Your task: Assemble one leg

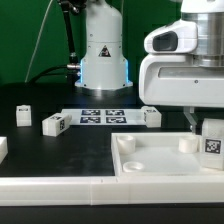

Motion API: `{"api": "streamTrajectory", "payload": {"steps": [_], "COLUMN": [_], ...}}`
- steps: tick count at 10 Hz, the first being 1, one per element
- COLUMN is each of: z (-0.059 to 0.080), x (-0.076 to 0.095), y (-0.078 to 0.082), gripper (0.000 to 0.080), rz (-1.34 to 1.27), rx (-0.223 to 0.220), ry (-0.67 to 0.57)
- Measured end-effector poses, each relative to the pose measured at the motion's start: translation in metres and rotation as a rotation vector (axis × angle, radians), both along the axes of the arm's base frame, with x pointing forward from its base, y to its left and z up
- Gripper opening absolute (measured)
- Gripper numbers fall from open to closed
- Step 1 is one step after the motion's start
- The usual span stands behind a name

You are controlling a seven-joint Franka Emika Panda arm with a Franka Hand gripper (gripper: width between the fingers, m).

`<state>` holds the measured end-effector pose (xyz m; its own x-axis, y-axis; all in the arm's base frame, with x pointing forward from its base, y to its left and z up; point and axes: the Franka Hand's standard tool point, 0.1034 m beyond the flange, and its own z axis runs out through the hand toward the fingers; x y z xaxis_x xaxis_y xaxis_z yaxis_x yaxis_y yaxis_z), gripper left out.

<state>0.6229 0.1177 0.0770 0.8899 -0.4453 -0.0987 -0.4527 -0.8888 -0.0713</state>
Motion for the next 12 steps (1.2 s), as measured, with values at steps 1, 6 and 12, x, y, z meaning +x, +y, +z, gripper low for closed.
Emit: {"api": "streamTrajectory", "payload": {"steps": [1, 6, 12], "z": [-0.0002, -0.0012, -0.0004], "x": [0.0002, -0.0006, 0.0012], "y": [0.0005, 0.0044, 0.0087], "gripper": [0.0294, 0.0294, 0.0294], "rz": [-0.117, -0.832, -1.201], "rx": [-0.007, -0.007, 0.018], "ry": [0.01, 0.025, 0.074]}}
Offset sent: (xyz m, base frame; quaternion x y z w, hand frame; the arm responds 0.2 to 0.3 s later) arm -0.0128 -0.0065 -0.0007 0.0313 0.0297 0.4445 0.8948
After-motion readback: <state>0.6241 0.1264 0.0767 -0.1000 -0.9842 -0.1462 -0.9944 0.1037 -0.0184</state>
